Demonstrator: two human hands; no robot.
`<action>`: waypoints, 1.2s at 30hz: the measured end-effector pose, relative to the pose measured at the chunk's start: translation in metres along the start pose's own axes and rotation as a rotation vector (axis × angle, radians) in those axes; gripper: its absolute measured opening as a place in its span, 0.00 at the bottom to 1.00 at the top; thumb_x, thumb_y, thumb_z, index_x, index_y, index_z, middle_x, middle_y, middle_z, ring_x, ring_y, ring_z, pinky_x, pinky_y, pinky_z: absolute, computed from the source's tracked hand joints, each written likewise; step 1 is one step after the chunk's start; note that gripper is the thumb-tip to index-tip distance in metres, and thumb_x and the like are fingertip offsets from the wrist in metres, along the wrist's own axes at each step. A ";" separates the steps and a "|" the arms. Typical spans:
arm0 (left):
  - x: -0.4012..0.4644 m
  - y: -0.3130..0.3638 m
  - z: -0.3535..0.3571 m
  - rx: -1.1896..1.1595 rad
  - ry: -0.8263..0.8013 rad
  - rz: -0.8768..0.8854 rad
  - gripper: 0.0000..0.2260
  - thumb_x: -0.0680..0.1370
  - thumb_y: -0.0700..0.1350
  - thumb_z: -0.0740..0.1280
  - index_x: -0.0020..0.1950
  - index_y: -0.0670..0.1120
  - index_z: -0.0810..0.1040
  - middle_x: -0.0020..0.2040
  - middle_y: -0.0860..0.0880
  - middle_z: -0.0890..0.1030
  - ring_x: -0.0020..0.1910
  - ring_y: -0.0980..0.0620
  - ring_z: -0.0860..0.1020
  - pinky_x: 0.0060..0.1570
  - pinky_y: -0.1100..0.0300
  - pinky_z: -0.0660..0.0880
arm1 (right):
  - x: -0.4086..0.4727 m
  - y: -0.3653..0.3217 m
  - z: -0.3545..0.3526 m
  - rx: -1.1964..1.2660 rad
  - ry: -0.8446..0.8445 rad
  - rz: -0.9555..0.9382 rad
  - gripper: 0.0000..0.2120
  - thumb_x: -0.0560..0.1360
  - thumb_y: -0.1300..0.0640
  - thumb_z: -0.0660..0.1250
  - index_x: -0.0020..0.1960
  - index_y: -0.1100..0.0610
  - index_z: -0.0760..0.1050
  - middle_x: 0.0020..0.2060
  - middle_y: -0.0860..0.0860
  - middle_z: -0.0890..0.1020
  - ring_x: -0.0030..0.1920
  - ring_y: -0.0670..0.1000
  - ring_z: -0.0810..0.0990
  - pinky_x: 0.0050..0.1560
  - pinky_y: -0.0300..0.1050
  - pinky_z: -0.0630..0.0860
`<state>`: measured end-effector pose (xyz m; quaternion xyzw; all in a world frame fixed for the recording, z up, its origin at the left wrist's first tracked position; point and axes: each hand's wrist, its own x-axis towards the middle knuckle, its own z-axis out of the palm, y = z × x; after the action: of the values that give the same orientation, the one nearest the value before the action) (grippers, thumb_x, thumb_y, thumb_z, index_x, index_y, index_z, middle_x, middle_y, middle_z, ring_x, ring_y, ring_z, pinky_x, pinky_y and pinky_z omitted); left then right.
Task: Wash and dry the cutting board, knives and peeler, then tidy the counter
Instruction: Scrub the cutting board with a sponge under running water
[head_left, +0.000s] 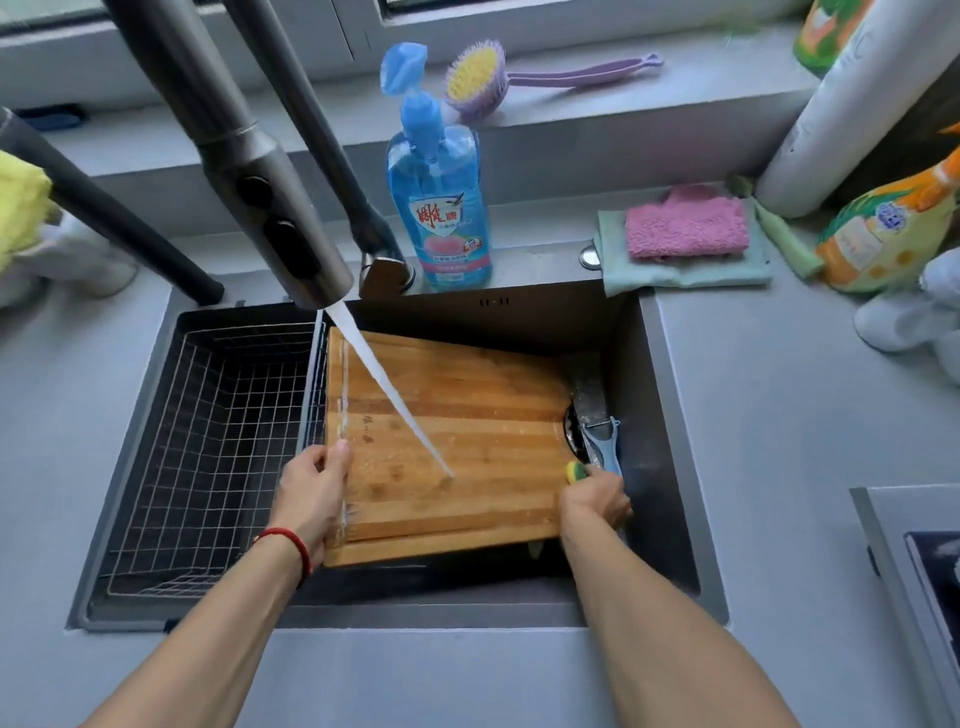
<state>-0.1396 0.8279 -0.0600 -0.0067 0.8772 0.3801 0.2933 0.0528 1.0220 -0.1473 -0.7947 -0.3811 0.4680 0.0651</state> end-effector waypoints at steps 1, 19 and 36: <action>0.000 -0.003 0.001 0.007 0.003 0.000 0.13 0.84 0.55 0.62 0.50 0.47 0.79 0.47 0.45 0.82 0.47 0.42 0.80 0.52 0.43 0.80 | -0.003 -0.003 0.006 0.003 -0.010 -0.039 0.16 0.81 0.67 0.60 0.64 0.59 0.80 0.63 0.64 0.78 0.65 0.65 0.72 0.60 0.53 0.75; -0.004 -0.006 0.007 0.057 0.090 -0.088 0.10 0.83 0.55 0.64 0.49 0.52 0.79 0.46 0.47 0.84 0.45 0.44 0.83 0.48 0.44 0.82 | -0.019 -0.031 0.064 -0.090 -0.303 -0.671 0.22 0.82 0.67 0.61 0.72 0.51 0.75 0.78 0.50 0.66 0.79 0.52 0.60 0.78 0.45 0.53; -0.016 -0.019 0.016 -0.040 0.081 -0.072 0.08 0.83 0.52 0.64 0.49 0.51 0.80 0.44 0.48 0.85 0.45 0.45 0.84 0.49 0.43 0.82 | 0.017 -0.061 0.095 -0.326 -0.350 -1.055 0.25 0.80 0.65 0.60 0.75 0.49 0.73 0.76 0.54 0.70 0.76 0.56 0.66 0.77 0.53 0.64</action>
<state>-0.1141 0.8218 -0.0727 -0.0594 0.8798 0.3861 0.2709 -0.0513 1.0519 -0.1834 -0.4080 -0.7978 0.4319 0.1025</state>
